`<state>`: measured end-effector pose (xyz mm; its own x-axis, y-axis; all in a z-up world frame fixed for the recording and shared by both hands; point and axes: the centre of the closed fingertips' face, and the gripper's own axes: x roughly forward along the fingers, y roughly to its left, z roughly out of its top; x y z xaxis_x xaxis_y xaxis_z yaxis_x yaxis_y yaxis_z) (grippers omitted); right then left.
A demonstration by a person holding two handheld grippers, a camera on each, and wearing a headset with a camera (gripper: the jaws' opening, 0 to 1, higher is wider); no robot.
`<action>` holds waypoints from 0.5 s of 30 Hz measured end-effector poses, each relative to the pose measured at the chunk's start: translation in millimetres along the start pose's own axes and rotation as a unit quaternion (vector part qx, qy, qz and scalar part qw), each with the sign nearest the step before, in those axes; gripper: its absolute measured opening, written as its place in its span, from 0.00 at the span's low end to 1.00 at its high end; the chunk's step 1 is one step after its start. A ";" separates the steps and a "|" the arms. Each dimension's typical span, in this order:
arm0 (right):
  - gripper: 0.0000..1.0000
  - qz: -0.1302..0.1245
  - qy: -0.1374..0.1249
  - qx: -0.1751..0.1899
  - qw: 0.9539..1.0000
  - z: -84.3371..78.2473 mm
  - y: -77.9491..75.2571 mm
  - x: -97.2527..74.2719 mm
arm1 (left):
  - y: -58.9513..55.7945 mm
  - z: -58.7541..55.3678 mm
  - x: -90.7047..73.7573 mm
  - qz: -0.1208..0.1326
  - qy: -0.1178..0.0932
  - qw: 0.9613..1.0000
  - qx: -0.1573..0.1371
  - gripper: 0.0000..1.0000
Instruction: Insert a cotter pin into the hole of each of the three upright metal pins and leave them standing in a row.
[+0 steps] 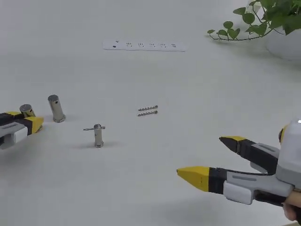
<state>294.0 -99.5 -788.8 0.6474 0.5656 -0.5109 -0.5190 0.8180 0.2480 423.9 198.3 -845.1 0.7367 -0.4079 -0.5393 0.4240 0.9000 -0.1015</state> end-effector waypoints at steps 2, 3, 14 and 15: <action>0.92 0.001 0.002 -0.004 1.000 -1.0 1.0 0.1 | 1.1 0.3 -0.2 0.005 -0.001 1.000 0.002 0.12; 0.92 0.000 0.002 -0.004 1.000 -1.2 1.1 0.2 | 1.1 0.3 -0.3 0.006 0.000 1.000 0.002 0.12; 0.91 0.004 0.006 -0.014 1.000 -3.9 3.2 4.5 | -6.0 5.3 -9.7 0.001 -0.013 0.999 -0.034 0.11; 0.91 0.005 0.005 -0.015 1.000 -3.6 3.7 4.6 | -6.8 7.1 -11.9 0.002 -0.015 1.000 -0.027 0.11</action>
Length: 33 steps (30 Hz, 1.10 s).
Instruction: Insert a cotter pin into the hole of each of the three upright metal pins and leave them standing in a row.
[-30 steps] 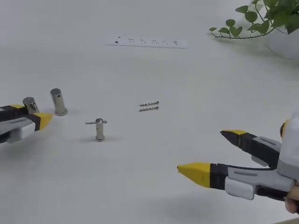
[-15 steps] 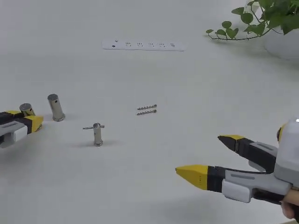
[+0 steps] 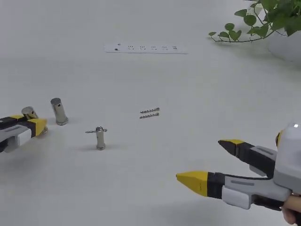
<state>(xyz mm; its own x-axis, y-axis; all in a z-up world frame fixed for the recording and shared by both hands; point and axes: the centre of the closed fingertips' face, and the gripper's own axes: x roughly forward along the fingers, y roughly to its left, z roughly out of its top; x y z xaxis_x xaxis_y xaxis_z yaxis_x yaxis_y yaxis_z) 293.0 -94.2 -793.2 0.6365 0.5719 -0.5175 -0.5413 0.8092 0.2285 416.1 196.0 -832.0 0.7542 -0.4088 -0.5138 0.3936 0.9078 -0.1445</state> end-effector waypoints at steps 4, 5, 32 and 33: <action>0.91 0.002 -0.001 -0.002 1.000 0.1 1.8 0.4 | -3.0 4.2 -9.6 0.002 -0.007 1.000 -0.006 0.11; 0.91 0.003 -0.002 -0.003 1.000 0.2 2.3 0.4 | -3.8 4.4 -11.9 0.002 -0.007 1.000 -0.006 0.11; 0.91 0.040 0.000 -0.034 0.999 -2.0 9.9 0.6 | -70.1 -11.6 -68.1 0.034 0.004 0.999 -0.039 0.11; 0.91 0.040 0.001 -0.036 0.999 -1.9 9.7 0.2 | -73.1 -12.1 -68.7 0.038 0.006 0.998 -0.042 0.11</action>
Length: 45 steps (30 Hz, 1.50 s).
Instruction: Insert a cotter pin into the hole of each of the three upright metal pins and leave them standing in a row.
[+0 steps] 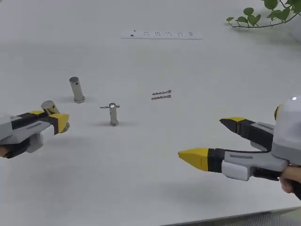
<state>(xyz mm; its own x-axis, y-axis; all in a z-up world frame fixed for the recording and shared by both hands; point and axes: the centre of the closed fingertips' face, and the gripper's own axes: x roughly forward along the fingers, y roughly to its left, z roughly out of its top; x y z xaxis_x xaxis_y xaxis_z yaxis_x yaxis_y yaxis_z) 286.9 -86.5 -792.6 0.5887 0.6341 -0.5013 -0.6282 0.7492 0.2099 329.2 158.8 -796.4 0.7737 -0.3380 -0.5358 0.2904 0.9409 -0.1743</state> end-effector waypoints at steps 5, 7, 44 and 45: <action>0.91 -0.002 -0.001 -0.004 1.000 0.0 -0.7 -2.5 | -6.6 -6.7 -1.1 0.016 0.012 1.000 -0.018 0.11; 0.90 -0.004 -0.001 -0.003 1.000 -0.3 -1.2 -2.9 | -10.7 -10.7 0.4 0.017 0.017 1.000 -0.019 0.11; 0.89 0.011 -0.002 0.009 1.000 -4.4 11.4 0.2 | -16.3 -45.2 30.5 0.039 0.062 0.997 0.023 0.11; 0.89 0.011 -0.001 0.010 1.000 -4.5 11.4 0.4 | -16.1 -44.8 31.1 0.038 0.060 0.997 0.025 0.11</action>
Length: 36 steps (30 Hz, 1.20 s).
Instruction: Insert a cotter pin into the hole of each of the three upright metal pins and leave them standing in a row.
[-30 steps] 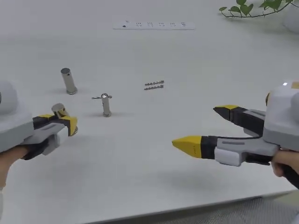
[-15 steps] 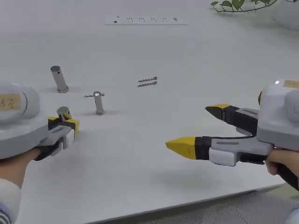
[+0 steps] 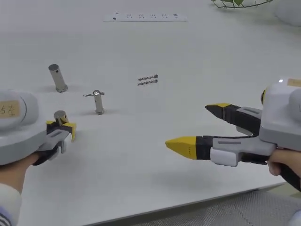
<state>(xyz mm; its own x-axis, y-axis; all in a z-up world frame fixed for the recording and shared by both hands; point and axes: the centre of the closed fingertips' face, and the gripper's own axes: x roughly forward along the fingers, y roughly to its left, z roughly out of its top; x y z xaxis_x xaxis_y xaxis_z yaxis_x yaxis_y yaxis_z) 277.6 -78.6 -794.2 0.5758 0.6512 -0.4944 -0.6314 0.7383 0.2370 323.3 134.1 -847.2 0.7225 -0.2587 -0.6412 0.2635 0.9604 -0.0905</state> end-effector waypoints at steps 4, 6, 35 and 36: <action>0.89 0.002 0.002 0.000 1.000 -1.4 0.5 0.7 | 0.9 0.9 1.2 0.001 -0.004 1.000 0.006 0.11; 0.89 0.004 0.003 0.000 1.000 -2.0 1.2 0.9 | 1.2 0.1 0.9 0.002 -0.003 1.000 0.004 0.11; 0.90 0.013 0.011 0.002 1.000 -7.7 2.4 3.8 | 0.9 -7.6 -8.5 0.004 0.022 1.000 -0.002 0.13; 0.90 0.013 0.011 0.002 1.000 -7.7 2.5 3.9 | 1.8 -7.6 -9.8 0.004 0.024 1.000 -0.012 0.13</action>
<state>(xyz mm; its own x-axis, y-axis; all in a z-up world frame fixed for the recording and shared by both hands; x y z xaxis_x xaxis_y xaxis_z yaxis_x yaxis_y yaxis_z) 274.3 -75.6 -802.0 0.5475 0.6665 -0.5060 -0.6438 0.7218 0.2541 311.9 139.1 -846.9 0.6935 -0.2456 -0.6773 0.2413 0.9650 -0.1029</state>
